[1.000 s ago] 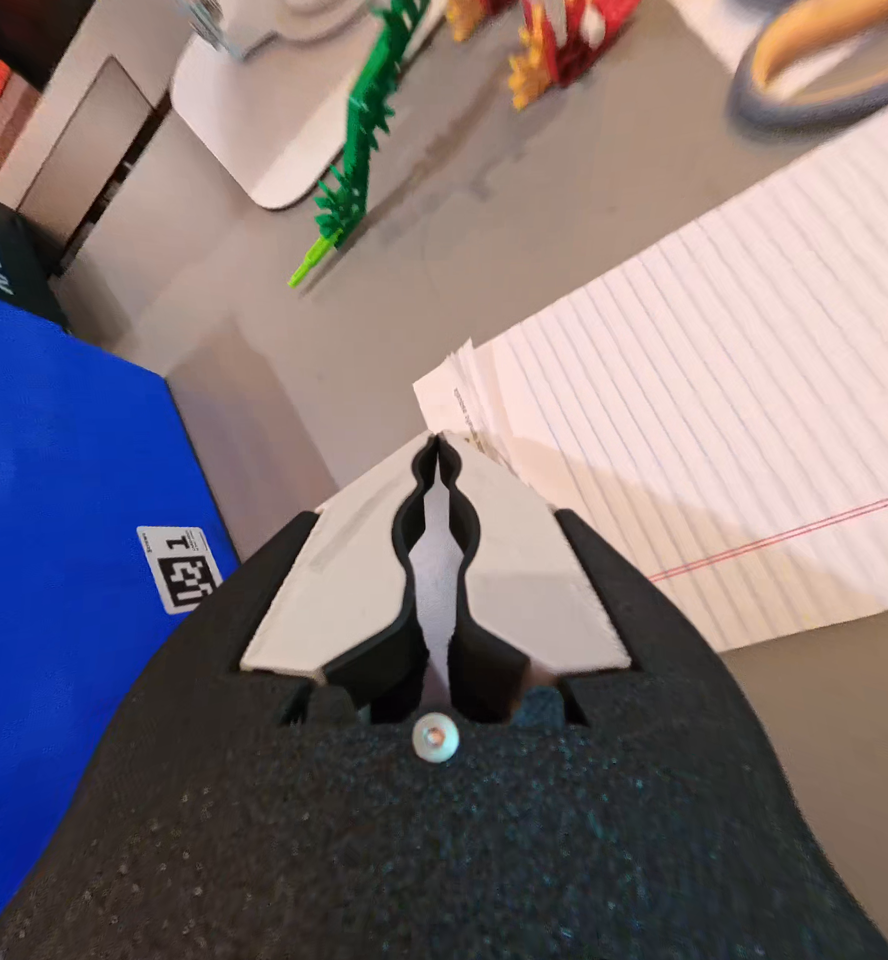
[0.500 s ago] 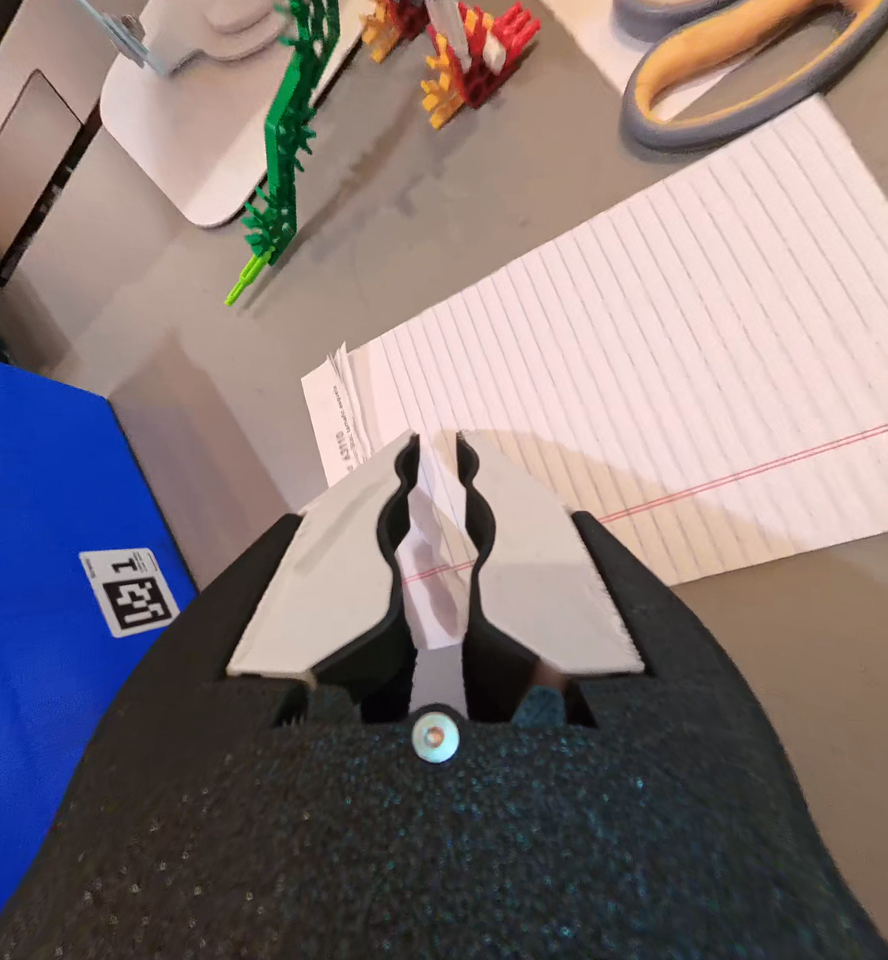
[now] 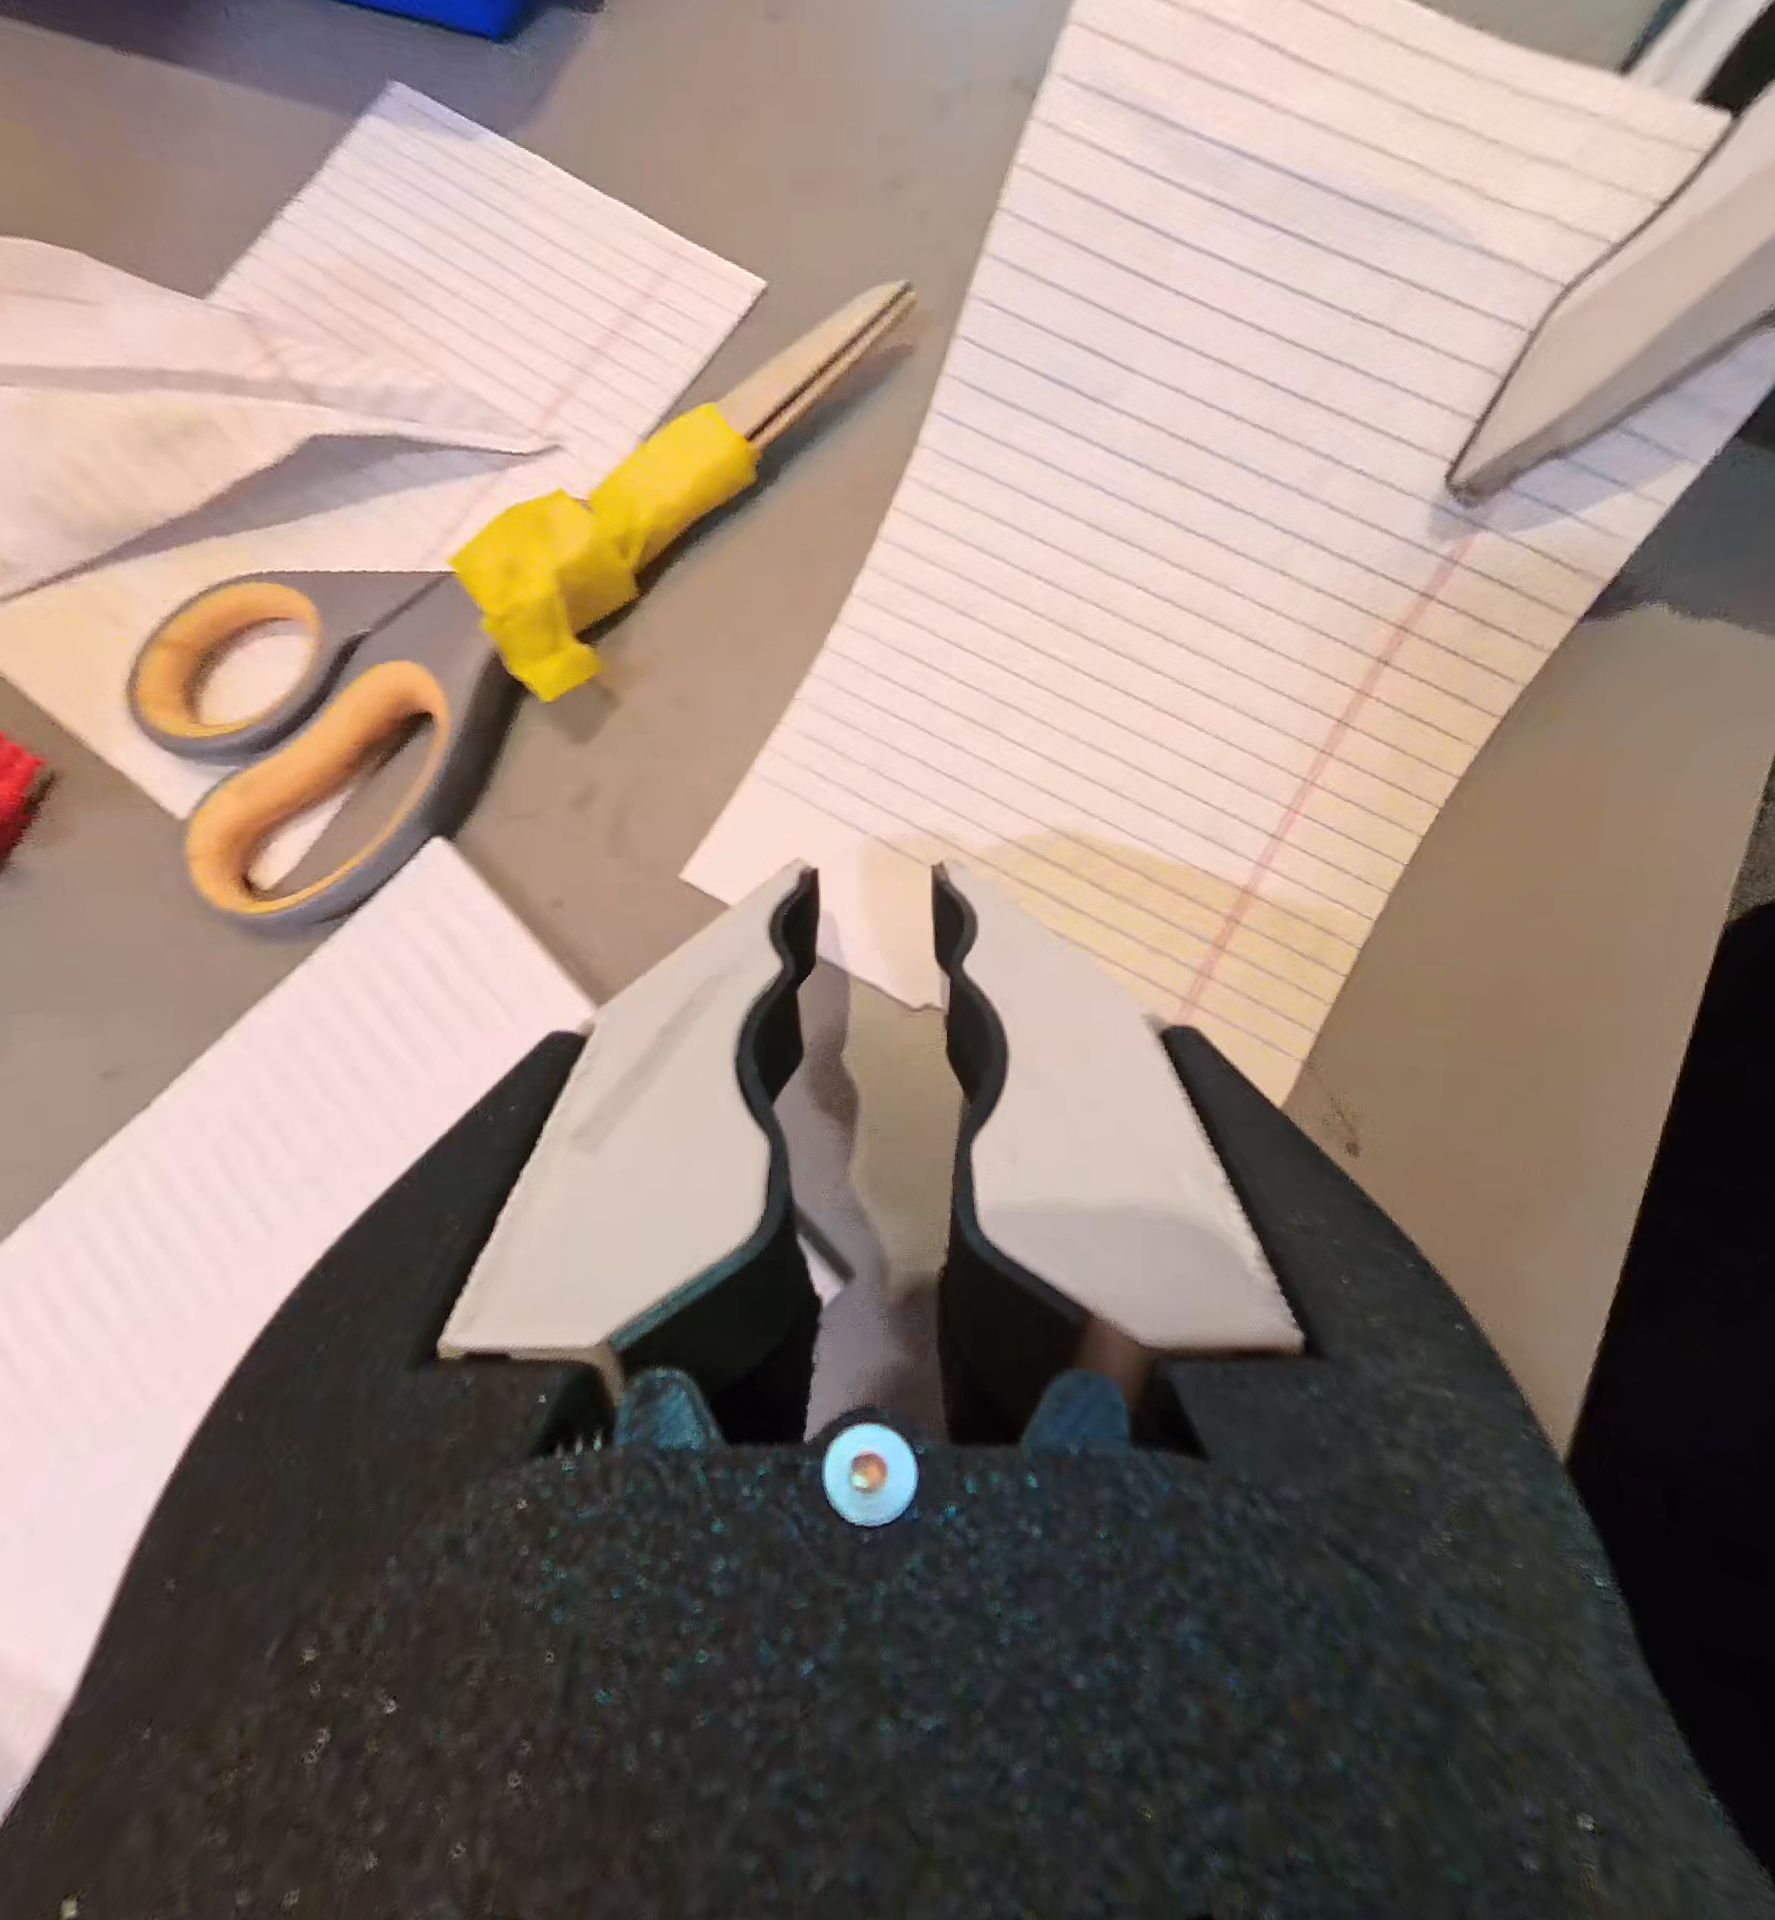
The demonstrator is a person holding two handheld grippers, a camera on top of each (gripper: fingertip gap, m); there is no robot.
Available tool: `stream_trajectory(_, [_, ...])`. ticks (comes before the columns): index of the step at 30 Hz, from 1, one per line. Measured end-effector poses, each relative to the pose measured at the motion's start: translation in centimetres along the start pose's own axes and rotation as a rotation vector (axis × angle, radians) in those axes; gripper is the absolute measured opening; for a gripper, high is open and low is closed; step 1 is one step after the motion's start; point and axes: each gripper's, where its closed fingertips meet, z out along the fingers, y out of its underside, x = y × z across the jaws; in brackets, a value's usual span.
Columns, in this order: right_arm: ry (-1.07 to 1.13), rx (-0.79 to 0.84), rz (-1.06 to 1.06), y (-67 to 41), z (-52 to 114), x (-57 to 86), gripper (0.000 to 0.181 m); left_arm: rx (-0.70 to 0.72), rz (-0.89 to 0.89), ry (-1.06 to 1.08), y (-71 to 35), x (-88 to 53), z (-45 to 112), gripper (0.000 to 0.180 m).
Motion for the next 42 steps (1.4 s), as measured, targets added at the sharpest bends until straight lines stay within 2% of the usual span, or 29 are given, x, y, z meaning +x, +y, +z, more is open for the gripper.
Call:
stream_trajectory(7, [-0.020,0.040,-0.015,-1.1,-0.4,-0.8,0.010,-0.044,0.016,0.015,0.8,1.5,1.1,0.018])
stream_trajectory(10, [-0.046,0.058,-0.020,-1.5,-0.4,-1.4,0.019,-0.033,-0.001,0.005,0.7,1.7,1.1,0.016])
stream_trajectory(18, [-0.069,0.069,-0.085,-2.2,-0.5,-2.4,0.030,-0.027,-0.005,-0.031,0.7,1.9,1.0,0.015])
stream_trajectory(25, [-0.148,0.057,-0.143,-2.0,0.3,-3.9,0.032,-0.010,-0.012,-0.043,0.8,2.3,1.0,0.011])
stream_trajectory(30, [-0.167,0.071,-0.240,-2.7,0.9,-5.6,0.048,-0.003,-0.008,-0.049,0.8,2.6,0.9,0.007])
stream_trajectory(35, [-0.247,-0.040,-0.383,-1.9,2.4,-8.1,0.070,0.010,-0.012,-0.041,0.8,2.6,1.0,0.006])
stream_trajectory(42, [-0.282,-0.186,-0.435,-1.4,4.0,-7.5,0.069,0.008,0.012,-0.047,0.8,2.7,1.0,0.006])
